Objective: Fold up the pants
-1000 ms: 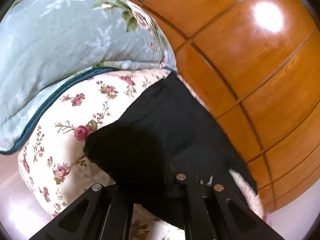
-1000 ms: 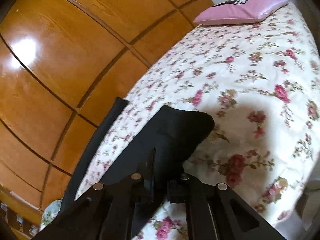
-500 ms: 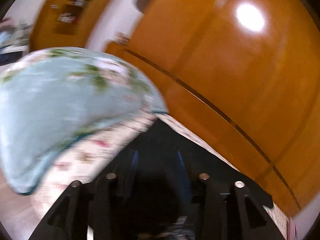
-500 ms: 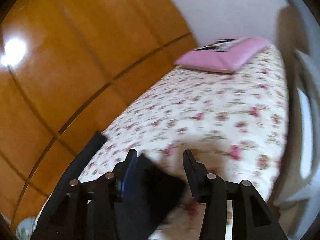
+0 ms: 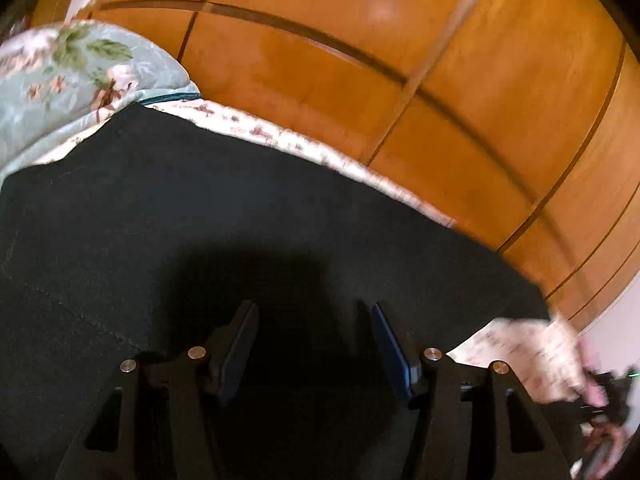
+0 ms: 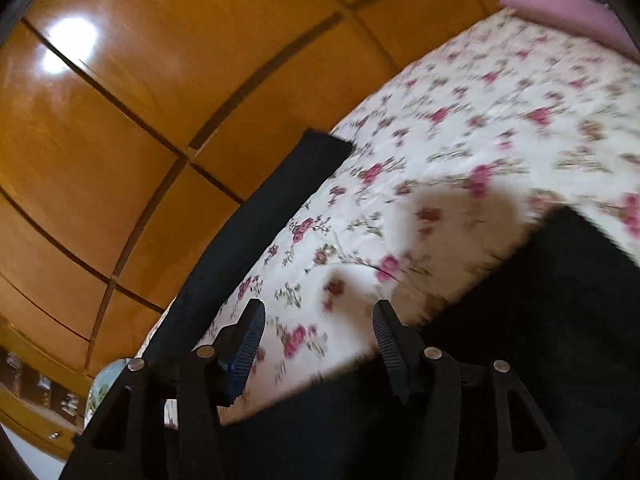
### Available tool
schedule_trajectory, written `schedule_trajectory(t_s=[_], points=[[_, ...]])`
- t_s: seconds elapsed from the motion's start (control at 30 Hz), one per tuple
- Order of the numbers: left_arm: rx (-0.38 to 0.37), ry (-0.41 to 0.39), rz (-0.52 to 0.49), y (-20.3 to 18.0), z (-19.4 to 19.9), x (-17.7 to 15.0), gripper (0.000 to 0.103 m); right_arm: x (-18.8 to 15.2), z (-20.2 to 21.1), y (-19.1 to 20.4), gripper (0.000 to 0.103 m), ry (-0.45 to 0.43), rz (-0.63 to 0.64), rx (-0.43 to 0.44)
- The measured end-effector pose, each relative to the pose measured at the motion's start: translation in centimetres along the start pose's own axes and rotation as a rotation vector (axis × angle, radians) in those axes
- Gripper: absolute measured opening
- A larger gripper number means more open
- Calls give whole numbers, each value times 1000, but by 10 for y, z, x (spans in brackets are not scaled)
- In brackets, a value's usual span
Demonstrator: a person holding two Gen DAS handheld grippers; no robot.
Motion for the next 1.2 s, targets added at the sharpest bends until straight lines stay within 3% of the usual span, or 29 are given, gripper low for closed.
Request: schedule_trajectory(t_s=[0.1, 0.27, 0.43, 0.63, 0.73, 0.77, 0.83, 0.93, 1.2], points=[[-40, -11, 29, 5, 1, -2, 60, 17, -33, -2, 57, 16, -29, 10], [-30, -24, -5, 0, -1, -4, 65, 58, -88, -3, 57, 1, -86, 8], [-44, -34, -4, 1, -3, -4, 65, 88, -119, 1, 57, -16, -78, -23], [-44, -42, -13, -1, -8, -2, 65, 115, -143, -7, 53, -86, -179, -29], [-49, -44, -11, -1, -9, -1, 66, 121, -152, -9, 36, -109, -192, -53], [-52, -44, -11, -1, -9, -1, 65, 121, -154, -8, 21, -108, -193, -58], [-56, -44, -8, -1, -9, 0, 65, 121, -159, -8, 15, -89, -204, -39], [-62, -44, -6, -1, -8, -1, 66, 121, -146, -7, 12, -106, -197, -40], [-116, -31, 16, 1, -6, 1, 66, 122, -65, -18, 10, -184, -109, -128]])
Point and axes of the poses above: each gripper's, at about its wrist camera, not at the fingertips, and z roughly against the way its jaws point, y to its left, x to its top, the point moved 4 cm from there along -z, roughly the way its jaws point, and after that the axes turned 3 degrees about x, right-handed, at the moved point
